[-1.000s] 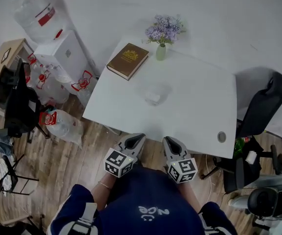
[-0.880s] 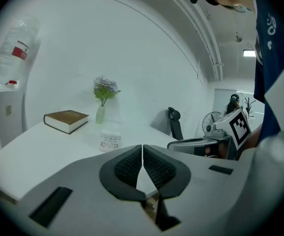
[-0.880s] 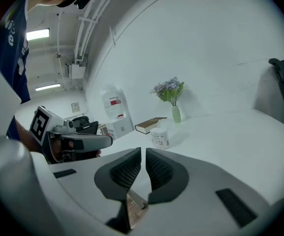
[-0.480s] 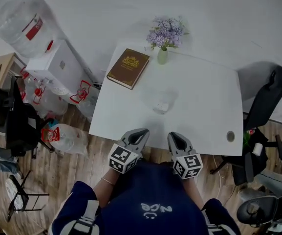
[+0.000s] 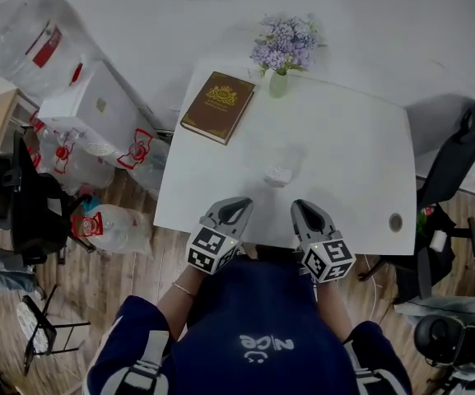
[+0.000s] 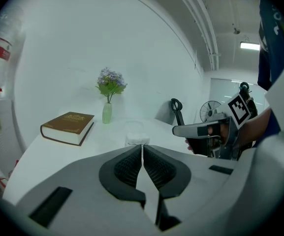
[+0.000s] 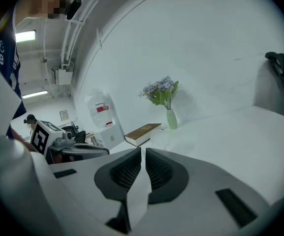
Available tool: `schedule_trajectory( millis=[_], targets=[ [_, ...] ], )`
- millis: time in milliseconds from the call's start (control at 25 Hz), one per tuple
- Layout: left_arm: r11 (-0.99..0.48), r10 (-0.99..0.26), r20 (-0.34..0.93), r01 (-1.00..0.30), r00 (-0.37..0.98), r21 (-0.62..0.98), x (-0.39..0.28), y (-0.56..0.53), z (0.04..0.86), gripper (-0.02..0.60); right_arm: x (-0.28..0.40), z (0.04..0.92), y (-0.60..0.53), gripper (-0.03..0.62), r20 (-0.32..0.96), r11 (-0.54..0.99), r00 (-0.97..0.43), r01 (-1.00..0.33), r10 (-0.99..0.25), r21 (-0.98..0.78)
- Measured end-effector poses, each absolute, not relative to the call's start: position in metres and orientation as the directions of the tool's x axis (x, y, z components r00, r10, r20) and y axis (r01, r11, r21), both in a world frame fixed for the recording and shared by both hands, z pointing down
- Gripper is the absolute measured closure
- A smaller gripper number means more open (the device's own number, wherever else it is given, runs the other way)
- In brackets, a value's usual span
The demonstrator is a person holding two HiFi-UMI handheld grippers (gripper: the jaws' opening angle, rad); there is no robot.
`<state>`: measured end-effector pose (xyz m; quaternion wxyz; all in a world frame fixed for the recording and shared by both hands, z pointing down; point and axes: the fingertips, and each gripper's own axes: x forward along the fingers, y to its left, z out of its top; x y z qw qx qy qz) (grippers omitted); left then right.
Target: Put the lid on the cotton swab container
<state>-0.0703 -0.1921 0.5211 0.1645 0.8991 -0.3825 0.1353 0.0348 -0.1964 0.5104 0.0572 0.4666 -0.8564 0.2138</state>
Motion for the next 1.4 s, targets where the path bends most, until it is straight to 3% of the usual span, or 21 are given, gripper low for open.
schedule_trajectory(
  millis=[280, 440, 680, 800, 1200, 1400],
  targets=[
    [-0.658, -0.630, 0.394, -0.730, 0.669, 0.187, -0.064, -0.215, 0.526, 0.548, 0.045, 0.500, -0.234, 0.537, 0.275, 0.487, -0.581, -0.803, -0.766, -0.342],
    [-0.665, -0.605, 0.421, -0.719, 0.676, 0.200, -0.060, -0.232, 0.532, 0.410, 0.056, 0.494, -0.260, 0.537, 0.265, 0.493, -0.591, -0.794, -0.761, -0.355],
    [-0.749, -0.503, 0.483, -0.641, 0.717, 0.170, -0.049, -0.250, 0.548, 0.326, 0.064, 0.495, -0.292, 0.537, 0.312, 0.502, -0.619, -0.776, -0.720, -0.381],
    [-0.814, -0.437, 0.559, -0.574, 0.705, 0.086, -0.042, -0.259, 0.568, 0.309, 0.064, 0.501, -0.308, 0.537, 0.345, 0.509, -0.641, -0.761, -0.685, -0.403],
    [-0.898, -0.241, 0.556, -0.400, 0.795, 0.183, -0.010, -0.281, 0.584, 0.282, 0.064, 0.512, -0.360, 0.537, 0.420, 0.490, -0.671, -0.738, -0.612, -0.464],
    [-0.931, -0.195, 0.595, -0.338, 0.780, 0.138, -0.004, -0.281, 0.591, 0.282, 0.063, 0.524, -0.372, 0.537, 0.456, 0.477, -0.692, -0.719, -0.560, -0.505]
  ],
)
